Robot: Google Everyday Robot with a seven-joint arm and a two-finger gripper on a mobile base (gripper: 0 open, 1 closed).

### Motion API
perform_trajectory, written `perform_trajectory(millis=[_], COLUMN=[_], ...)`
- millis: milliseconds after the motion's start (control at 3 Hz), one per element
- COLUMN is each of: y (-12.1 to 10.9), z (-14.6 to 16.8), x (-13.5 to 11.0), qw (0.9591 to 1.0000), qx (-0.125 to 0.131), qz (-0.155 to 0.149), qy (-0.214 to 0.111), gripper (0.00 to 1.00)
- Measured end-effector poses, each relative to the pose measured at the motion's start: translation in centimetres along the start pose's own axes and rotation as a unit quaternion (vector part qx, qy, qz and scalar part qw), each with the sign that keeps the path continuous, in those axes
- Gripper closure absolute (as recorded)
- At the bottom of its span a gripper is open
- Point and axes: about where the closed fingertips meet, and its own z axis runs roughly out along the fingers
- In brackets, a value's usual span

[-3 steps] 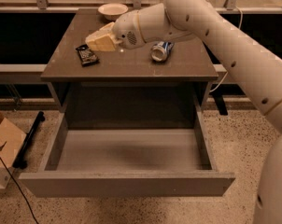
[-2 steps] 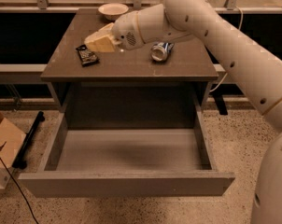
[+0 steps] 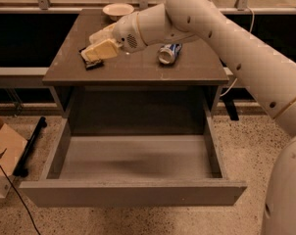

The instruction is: Place rxbar chocolate into top drawer

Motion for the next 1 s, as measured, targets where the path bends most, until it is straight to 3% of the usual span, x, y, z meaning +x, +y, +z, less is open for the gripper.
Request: perform_trajectory(millis=[333, 1000], y=[-1.5, -4.2], z=[2.8, 6.8], x=[0.4, 1.8], qw=[0.9992, 0.9973], qx=[0.039, 0.072], qz=[-0.001, 0.016], qy=[0.000, -0.003], gripper=[0.00, 0.00])
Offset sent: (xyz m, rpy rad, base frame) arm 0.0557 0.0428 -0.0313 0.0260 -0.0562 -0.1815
